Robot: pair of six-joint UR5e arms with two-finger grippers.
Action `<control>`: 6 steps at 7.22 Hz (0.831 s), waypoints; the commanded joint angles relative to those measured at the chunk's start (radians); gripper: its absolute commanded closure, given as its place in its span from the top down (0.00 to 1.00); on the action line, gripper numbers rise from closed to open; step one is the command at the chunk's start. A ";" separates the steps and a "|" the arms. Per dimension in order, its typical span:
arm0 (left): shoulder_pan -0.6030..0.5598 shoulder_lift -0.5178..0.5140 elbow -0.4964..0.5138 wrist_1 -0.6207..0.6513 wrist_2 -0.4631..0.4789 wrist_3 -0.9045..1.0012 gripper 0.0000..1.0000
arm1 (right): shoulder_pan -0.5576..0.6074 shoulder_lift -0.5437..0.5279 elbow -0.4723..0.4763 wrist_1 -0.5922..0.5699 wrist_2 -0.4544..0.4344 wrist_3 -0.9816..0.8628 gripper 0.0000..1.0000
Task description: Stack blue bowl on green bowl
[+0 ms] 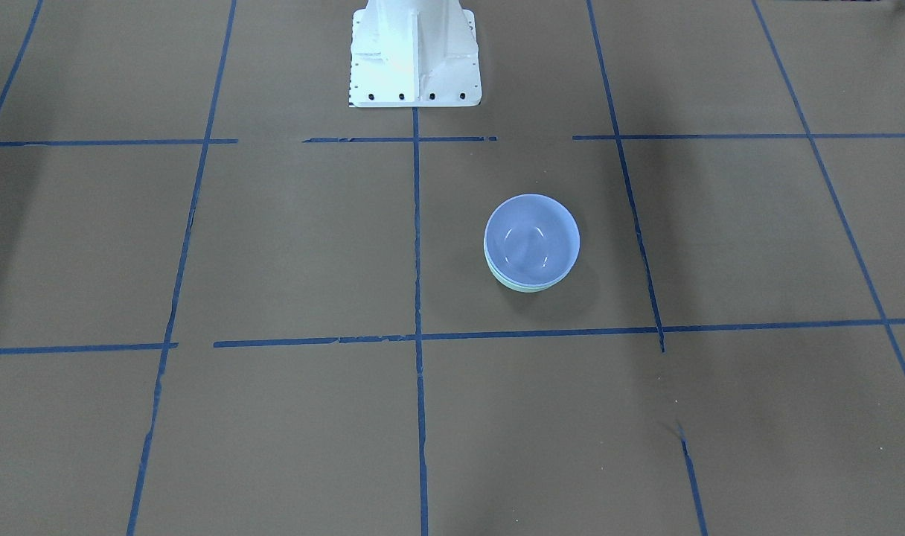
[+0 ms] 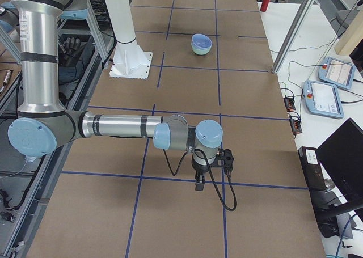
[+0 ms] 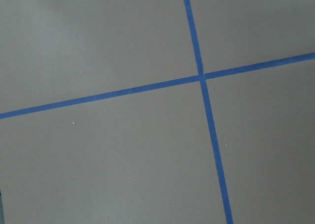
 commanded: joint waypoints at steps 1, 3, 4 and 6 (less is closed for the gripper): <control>-0.006 0.002 0.005 -0.001 -0.032 0.001 1.00 | 0.000 -0.001 0.000 0.000 0.000 -0.001 1.00; -0.004 -0.001 0.001 -0.012 -0.027 -0.002 1.00 | 0.000 -0.001 0.000 0.000 0.000 0.001 1.00; -0.001 -0.009 0.019 -0.020 -0.029 0.001 1.00 | 0.000 -0.001 0.000 0.000 0.000 -0.001 1.00; -0.001 -0.003 0.024 -0.053 -0.029 0.002 1.00 | 0.000 -0.001 0.000 0.000 0.000 -0.001 1.00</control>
